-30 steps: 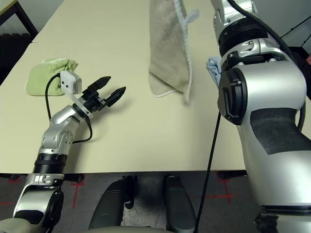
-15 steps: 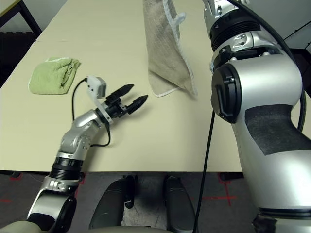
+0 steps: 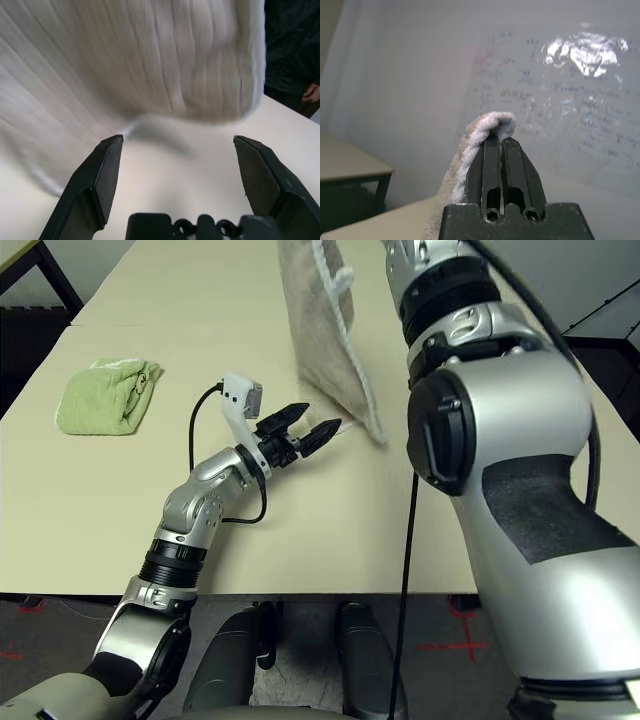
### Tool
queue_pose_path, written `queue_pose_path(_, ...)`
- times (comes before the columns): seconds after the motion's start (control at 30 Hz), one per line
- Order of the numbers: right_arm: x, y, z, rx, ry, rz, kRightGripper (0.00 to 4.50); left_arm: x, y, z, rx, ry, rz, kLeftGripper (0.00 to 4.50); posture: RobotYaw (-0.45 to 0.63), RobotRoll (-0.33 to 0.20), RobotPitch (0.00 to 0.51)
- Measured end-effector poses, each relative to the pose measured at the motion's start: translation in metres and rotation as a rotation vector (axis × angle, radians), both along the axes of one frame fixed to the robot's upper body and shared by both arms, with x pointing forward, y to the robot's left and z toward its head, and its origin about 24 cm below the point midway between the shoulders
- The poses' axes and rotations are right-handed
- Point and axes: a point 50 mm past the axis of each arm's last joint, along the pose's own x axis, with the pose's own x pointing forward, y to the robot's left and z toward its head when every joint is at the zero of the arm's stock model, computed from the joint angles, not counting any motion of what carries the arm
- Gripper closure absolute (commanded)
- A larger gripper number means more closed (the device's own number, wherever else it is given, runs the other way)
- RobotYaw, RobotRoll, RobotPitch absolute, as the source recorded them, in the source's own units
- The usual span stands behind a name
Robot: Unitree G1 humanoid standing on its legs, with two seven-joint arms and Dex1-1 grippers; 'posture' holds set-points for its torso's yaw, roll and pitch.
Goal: Fold the towel and set it aside.
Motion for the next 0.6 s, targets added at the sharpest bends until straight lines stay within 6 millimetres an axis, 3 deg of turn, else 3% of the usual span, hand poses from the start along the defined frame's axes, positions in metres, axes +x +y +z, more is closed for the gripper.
queue_pose_path(0.23, 0.005, 0.002, -0.008, -0.006, 0.018, -0.014, 4.46, -0.008, 0.023, -0.017, 0.057, 0.039, 0.044, 0.0, 0.09, 0.0, 0.16)
queue_pose_path(0.43, 0.005, 0.01, -0.01, -0.022, 0.027, 0.003, 4.46, -0.009, 0.024, -0.014, 0.064, 0.027, 0.065, 0.0, 0.08, 0.0, 0.154)
queue_pose_path(0.53, 0.006, 0.003, -0.01, -0.019, 0.027, -0.024, 4.46, -0.009, 0.024, -0.014, 0.067, 0.027, 0.071, 0.0, 0.07, 0.0, 0.151)
queue_pose_path(0.6, 0.008, -0.013, -0.008, -0.008, 0.022, -0.074, 4.46, -0.009, 0.024, -0.014, 0.068, 0.026, 0.071, 0.0, 0.05, 0.0, 0.148)
